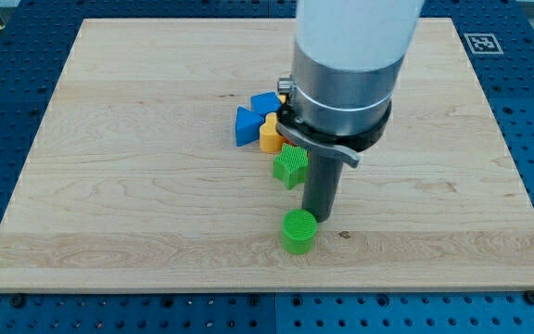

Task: Push the green circle a bit left

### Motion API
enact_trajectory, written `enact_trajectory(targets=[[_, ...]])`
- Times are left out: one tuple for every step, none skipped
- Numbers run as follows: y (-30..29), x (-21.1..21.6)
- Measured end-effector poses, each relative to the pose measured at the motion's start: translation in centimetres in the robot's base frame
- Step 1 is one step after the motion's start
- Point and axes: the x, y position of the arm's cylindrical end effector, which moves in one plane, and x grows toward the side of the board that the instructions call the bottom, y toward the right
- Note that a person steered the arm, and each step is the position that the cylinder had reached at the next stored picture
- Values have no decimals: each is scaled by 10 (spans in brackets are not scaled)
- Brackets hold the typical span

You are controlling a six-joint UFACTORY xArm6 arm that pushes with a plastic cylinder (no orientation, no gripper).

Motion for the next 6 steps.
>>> enact_trajectory(targets=[[-4,9],[-4,22],[-4,28],[3,28],[23,32],[40,53]])
